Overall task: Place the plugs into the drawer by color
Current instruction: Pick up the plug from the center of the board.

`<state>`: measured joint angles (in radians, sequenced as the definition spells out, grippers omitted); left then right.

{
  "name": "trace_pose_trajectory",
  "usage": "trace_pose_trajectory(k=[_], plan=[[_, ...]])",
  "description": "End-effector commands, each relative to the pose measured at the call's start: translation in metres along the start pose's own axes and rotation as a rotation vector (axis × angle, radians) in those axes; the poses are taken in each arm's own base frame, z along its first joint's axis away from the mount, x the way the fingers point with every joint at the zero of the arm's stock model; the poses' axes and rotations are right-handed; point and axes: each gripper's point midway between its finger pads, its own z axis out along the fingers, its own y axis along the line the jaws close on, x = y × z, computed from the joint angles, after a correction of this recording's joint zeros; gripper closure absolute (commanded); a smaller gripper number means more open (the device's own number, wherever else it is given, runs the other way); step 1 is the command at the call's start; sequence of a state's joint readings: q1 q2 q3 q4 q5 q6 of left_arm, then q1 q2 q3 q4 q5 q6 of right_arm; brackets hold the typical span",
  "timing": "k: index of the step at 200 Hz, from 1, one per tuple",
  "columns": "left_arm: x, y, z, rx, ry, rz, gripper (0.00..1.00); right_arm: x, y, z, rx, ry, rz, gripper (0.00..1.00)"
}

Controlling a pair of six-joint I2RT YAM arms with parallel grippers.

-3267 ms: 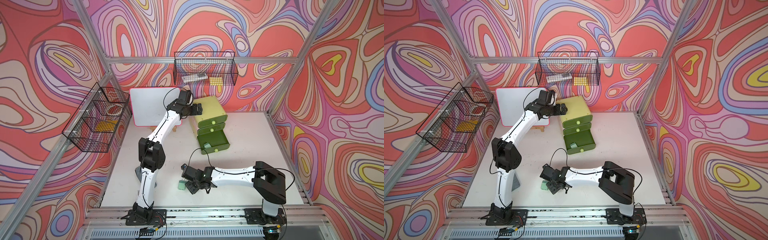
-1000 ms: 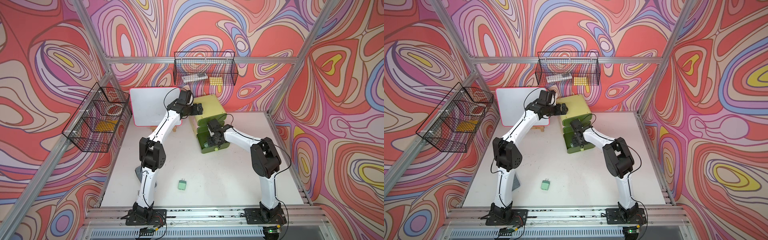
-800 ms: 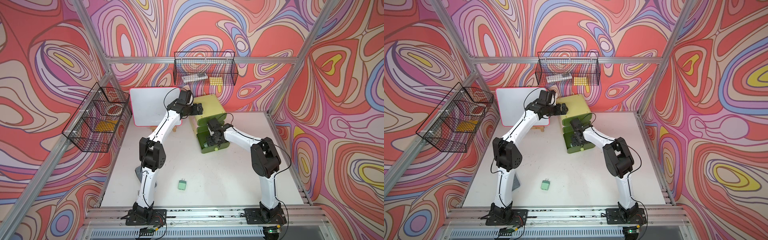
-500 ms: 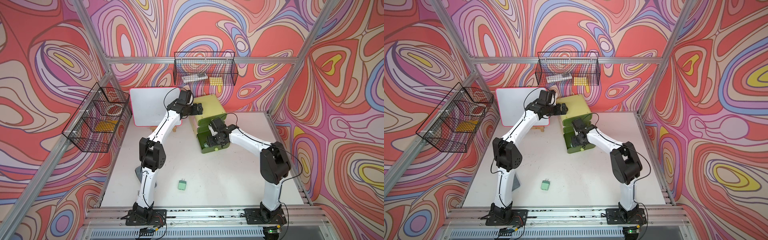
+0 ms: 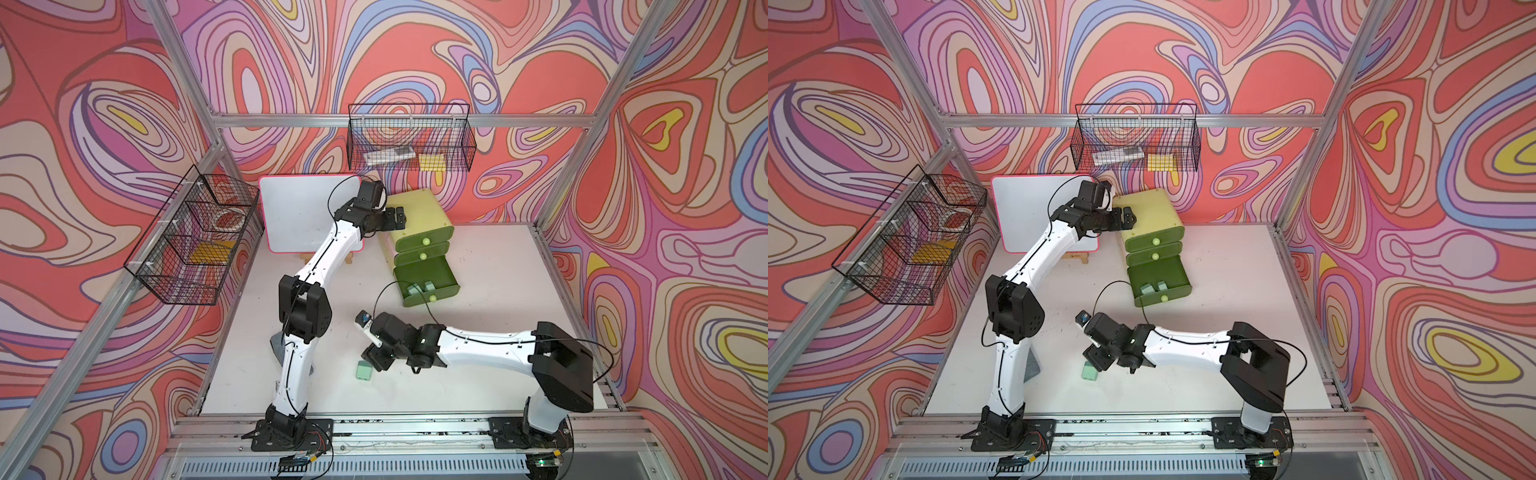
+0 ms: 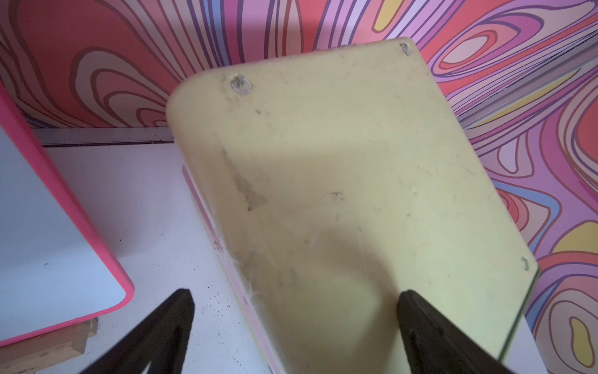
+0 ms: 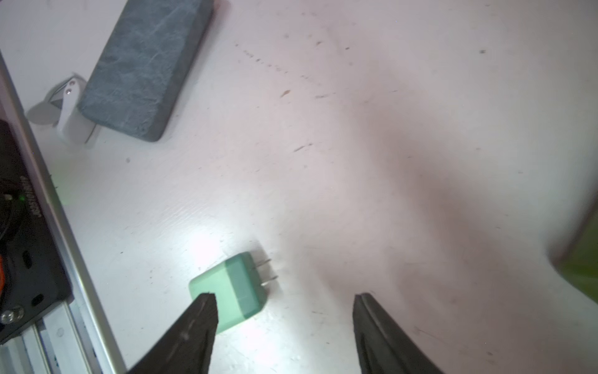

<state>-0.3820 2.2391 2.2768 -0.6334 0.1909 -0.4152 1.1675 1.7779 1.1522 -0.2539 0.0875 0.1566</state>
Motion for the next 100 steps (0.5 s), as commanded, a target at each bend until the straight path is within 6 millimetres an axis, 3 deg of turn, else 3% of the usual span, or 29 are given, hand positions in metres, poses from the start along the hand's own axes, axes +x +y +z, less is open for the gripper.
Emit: trace_pose_trajectory(k=[1, 42, 100], plan=[[0.012, 0.005, 0.000, -0.029, 0.045, 0.017, 0.03, -0.013, 0.011, 0.015, 0.037, -0.042, -0.044, 0.25], [0.013, 0.003, -0.001, -0.028, 0.046, 0.020, 0.03, 0.001, 0.015, 0.041, 0.114, 0.041, -0.078, 0.18], [0.011, 0.000, -0.005, -0.025, 0.042, 0.024, 0.03, 0.024, 0.004, 0.035, 0.171, 0.105, -0.032, 0.18]])
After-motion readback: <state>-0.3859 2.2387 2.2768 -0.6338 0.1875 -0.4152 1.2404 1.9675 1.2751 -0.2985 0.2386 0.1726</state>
